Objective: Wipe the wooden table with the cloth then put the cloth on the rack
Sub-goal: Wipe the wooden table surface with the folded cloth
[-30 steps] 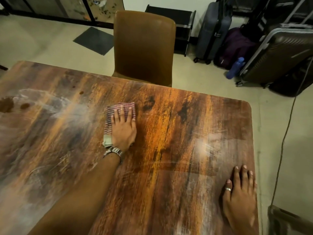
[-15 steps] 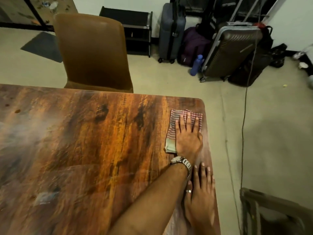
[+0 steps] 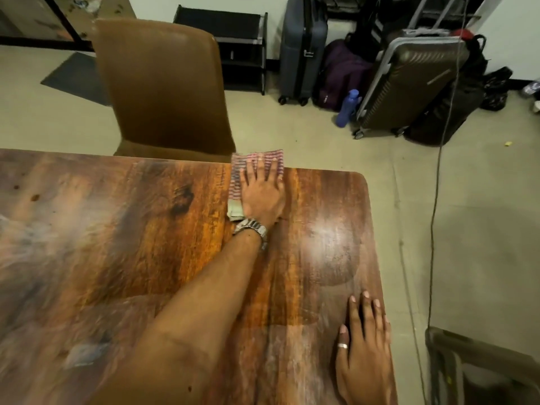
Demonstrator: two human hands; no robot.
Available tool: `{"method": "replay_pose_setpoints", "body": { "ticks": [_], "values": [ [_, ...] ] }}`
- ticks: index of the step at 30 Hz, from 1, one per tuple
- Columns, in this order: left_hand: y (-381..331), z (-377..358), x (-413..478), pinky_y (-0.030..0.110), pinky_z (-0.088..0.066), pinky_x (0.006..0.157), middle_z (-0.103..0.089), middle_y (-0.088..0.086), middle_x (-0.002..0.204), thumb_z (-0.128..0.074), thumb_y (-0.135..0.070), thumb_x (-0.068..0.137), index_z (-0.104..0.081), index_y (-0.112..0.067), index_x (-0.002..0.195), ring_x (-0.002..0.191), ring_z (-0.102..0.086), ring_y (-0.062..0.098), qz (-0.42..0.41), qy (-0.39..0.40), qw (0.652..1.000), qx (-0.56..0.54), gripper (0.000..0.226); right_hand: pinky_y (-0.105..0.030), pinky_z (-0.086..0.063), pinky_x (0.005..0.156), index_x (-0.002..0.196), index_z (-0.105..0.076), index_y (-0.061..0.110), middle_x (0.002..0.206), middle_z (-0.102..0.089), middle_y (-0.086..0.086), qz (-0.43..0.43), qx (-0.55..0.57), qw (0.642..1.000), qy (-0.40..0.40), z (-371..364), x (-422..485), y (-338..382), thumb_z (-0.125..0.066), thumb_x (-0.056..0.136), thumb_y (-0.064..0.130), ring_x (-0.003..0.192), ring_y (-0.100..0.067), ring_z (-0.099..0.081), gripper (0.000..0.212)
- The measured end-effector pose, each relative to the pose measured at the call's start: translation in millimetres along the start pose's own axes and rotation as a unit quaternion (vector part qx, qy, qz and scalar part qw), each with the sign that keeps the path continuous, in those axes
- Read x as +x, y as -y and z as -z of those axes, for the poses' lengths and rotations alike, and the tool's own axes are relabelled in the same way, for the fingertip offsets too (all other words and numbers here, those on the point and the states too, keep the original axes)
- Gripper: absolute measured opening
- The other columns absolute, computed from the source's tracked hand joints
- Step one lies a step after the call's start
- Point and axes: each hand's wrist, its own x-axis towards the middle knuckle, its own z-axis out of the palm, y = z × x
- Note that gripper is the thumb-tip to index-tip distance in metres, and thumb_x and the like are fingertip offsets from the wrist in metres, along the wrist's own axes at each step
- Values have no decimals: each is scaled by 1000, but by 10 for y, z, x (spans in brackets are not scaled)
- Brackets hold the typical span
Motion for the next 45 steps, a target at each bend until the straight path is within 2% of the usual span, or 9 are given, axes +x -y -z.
{"method": "replay_pose_setpoints", "body": {
  "ticks": [7, 10, 13, 16, 21, 28, 34, 40, 45],
  "values": [
    [2193, 586, -188, 57, -6, 123, -18, 16, 166, -17, -45, 101, -24, -25, 160, 152, -12, 41, 154, -64, 986, 12, 62, -50, -19, 118, 147, -42, 7, 157, -34, -15, -9, -37, 999, -10, -41, 10, 41, -32, 92, 34, 145, -38, -29, 62],
    [2632, 674, -313, 57, -4, 124, -15, 16, 167, -14, -47, 100, -21, -24, 160, 153, -10, 42, 177, -66, 982, 14, 65, -50, -20, 118, 145, -44, 5, 156, -34, -15, 44, -33, 999, -1, 20, 149, 117, -30, 94, 33, 144, -37, -29, 60],
    [2656, 651, -300, 55, 0, 124, -10, 16, 168, -17, -43, 106, -15, -24, 161, 154, -4, 40, 188, -69, 980, 15, 59, -42, -10, 123, 152, -32, 14, 162, -24, -6, 131, -31, 990, 49, 75, 685, 343, -20, 102, 38, 151, -25, -17, 57],
    [2442, 588, -258, 55, 0, 124, -7, 16, 168, -17, -41, 108, -12, -23, 161, 154, -3, 39, 197, -76, 977, 25, 57, -42, -9, 124, 156, -21, 20, 165, -14, -3, 125, -13, 991, 57, 60, 1216, 562, -17, 103, 43, 153, -20, -6, 58],
    [1795, 411, -113, 55, 0, 124, -5, 15, 168, -16, -42, 107, -9, -23, 162, 154, -3, 39, 132, -67, 988, 36, 58, -37, -1, 124, 156, -21, 24, 166, -10, 0, 127, -5, 990, 57, 20, 1438, 519, -24, 104, 46, 153, -17, -2, 57],
    [-13, -79, -20, 55, 3, 123, -6, 13, 169, -20, -44, 105, -10, -26, 161, 154, -3, 38, -16, -40, 998, 56, 60, -38, -7, 124, 156, -22, 26, 166, -11, 0, 77, -23, 996, 36, 158, 1534, 151, -27, 103, 51, 153, -20, -5, 59],
    [-1603, -536, -384, 57, -1, 123, -11, 12, 168, -23, -42, 104, -13, -28, 161, 154, -2, 38, -127, 4, 991, 39, 59, -36, -9, 124, 156, -20, 17, 165, -14, -4, 28, 18, 999, 36, 256, 1476, -267, -29, 103, 34, 153, -20, -8, 56],
    [-1854, -709, -862, 57, -5, 123, -15, 11, 168, -28, -43, 104, -21, -30, 159, 154, -5, 38, -168, 31, 984, 52, 58, -35, -6, 124, 156, -16, 9, 165, -13, -9, -37, 82, 996, 13, 277, 1210, -445, -20, 97, 34, 153, -18, -8, 64],
    [-1707, -787, -1481, 54, -2, 124, -13, 9, 168, -26, -44, 104, -22, -30, 159, 154, -5, 35, -178, 25, 983, 43, 57, -37, -6, 125, 156, -18, 13, 164, -16, -6, -19, 104, 994, 5, 361, 755, -491, -24, 89, 31, 152, -16, -8, 70]
  ]
}}
